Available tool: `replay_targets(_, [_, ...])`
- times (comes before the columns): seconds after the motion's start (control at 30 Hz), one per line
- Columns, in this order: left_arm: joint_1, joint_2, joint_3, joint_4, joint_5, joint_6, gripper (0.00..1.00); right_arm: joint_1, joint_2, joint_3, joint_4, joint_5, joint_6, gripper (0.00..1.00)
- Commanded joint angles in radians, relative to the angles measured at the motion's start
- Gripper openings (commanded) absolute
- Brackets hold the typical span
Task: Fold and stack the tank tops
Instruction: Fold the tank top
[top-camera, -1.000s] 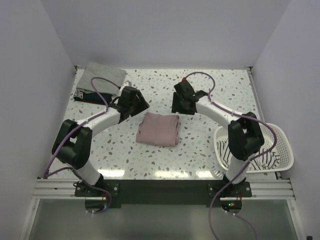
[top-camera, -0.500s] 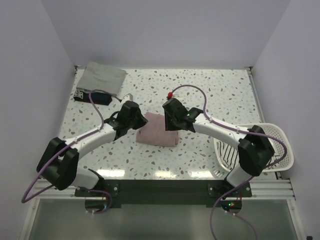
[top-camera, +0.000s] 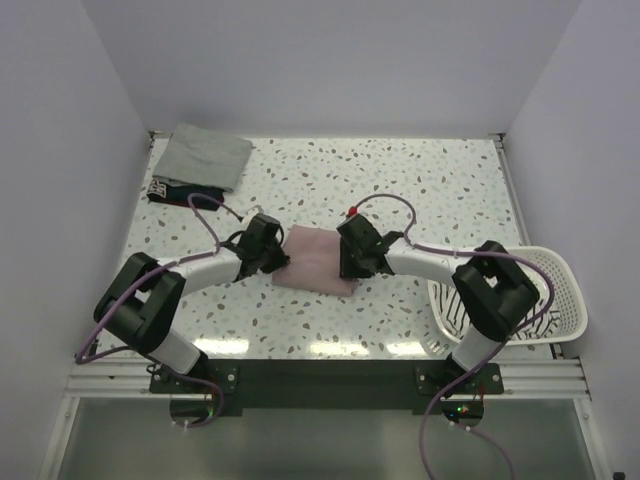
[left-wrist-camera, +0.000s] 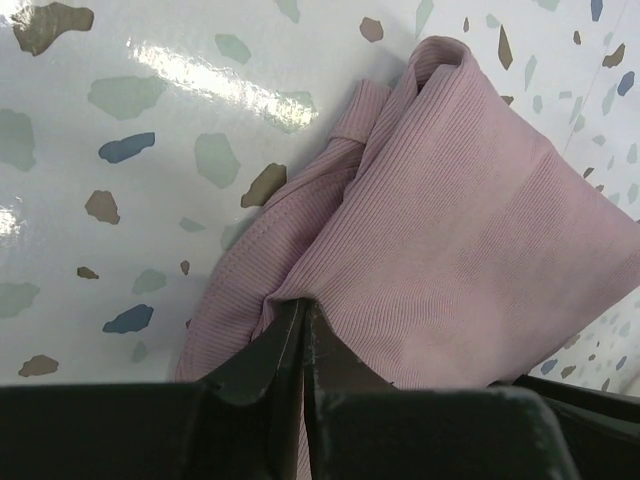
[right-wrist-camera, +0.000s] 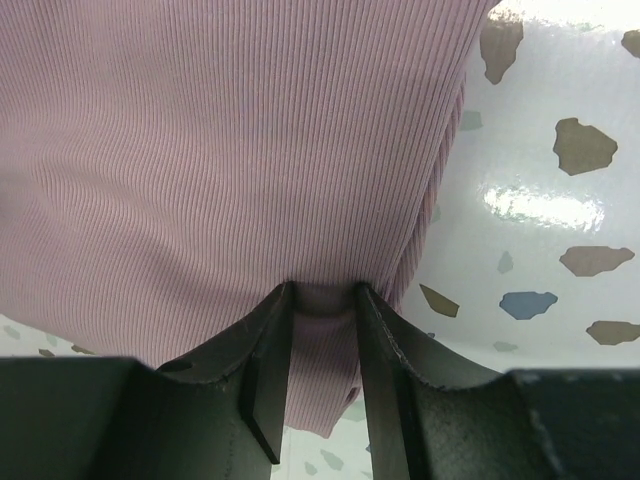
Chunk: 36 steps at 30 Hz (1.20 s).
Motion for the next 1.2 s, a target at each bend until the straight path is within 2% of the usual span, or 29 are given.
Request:
replay_targets(0.0, [0.031, 0.011, 0.019, 0.026, -0.01, 0.029, 0.09, -0.001, -0.027, -0.028, -0.013, -0.005, 0.015, 0.35])
replay_targets(0.17, [0.079, 0.117, 0.167, 0.017, 0.084, 0.132, 0.08, 0.021, -0.068, -0.102, 0.047, -0.039, 0.099, 0.35])
replay_targets(0.27, [0.094, 0.258, 0.338, -0.035, 0.187, 0.202, 0.04, 0.059, -0.091, -0.184, 0.154, -0.083, 0.22, 0.34])
replay_targets(0.3, [0.092, 0.296, 0.441, -0.05, 0.203, 0.23, 0.03, 0.073, -0.09, -0.213, 0.215, -0.095, 0.292, 0.34])
replay_targets(0.33, [0.091, 0.363, 0.483, -0.053, 0.264, 0.244, 0.03, 0.11, -0.081, -0.221, 0.251, -0.105, 0.32, 0.34])
replay_targets(0.43, [0.089, 0.478, 0.649, -0.081, 0.319, 0.284, 0.02, 0.165, -0.041, -0.18, 0.311, -0.1, 0.412, 0.34])
replay_targets(0.53, [0.086, 0.555, 0.81, -0.115, 0.399, 0.331, 0.06, 0.2, 0.019, -0.119, 0.397, -0.086, 0.475, 0.34])
replay_targets(0.63, [0.086, 0.566, 0.95, -0.168, 0.431, 0.373, 0.15, 0.2, 0.056, -0.06, 0.425, -0.063, 0.495, 0.34])
replay_targets(0.7, [0.094, 0.531, 1.005, -0.243, 0.353, 0.4, 0.31, 0.2, 0.054, -0.002, 0.376, -0.043, 0.465, 0.34])
replay_targets(0.77, [0.103, 0.429, 0.993, -0.274, 0.262, 0.397, 0.42, 0.202, 0.035, 0.025, 0.347, -0.037, 0.432, 0.35])
replay_targets(0.83, [0.126, 0.29, 0.914, -0.299, 0.186, 0.352, 0.45, 0.204, -0.004, 0.038, 0.32, -0.037, 0.399, 0.38])
replay_targets(0.87, [0.132, 0.237, 0.872, -0.326, 0.095, 0.321, 0.51, 0.204, -0.019, 0.041, 0.284, -0.037, 0.385, 0.38])
replay_targets(0.93, [0.149, 0.061, 0.696, -0.32, 0.03, 0.226, 0.55, 0.202, -0.062, 0.053, 0.23, -0.049, 0.336, 0.4])
replay_targets(0.97, [0.154, 0.002, 0.627, -0.31, -0.027, 0.194, 0.63, 0.204, -0.071, 0.064, 0.204, -0.059, 0.314, 0.41])
replay_targets(1.0, [0.157, -0.054, 0.497, -0.308, -0.047, 0.127, 0.66, 0.204, -0.082, 0.093, 0.135, -0.057, 0.266, 0.41])
replay_targets(1.03, [0.158, -0.158, 0.435, -0.305, -0.058, 0.096, 0.67, 0.205, -0.091, 0.102, 0.104, -0.045, 0.242, 0.42])
replay_targets(1.1, [0.161, -0.246, 0.269, -0.31, -0.057, 0.008, 0.67, 0.207, -0.12, 0.133, 0.04, -0.019, 0.149, 0.43])
replay_targets(1.17, [0.163, -0.346, 0.167, -0.293, -0.021, -0.033, 0.67, 0.205, -0.098, 0.179, -0.032, 0.044, 0.077, 0.45])
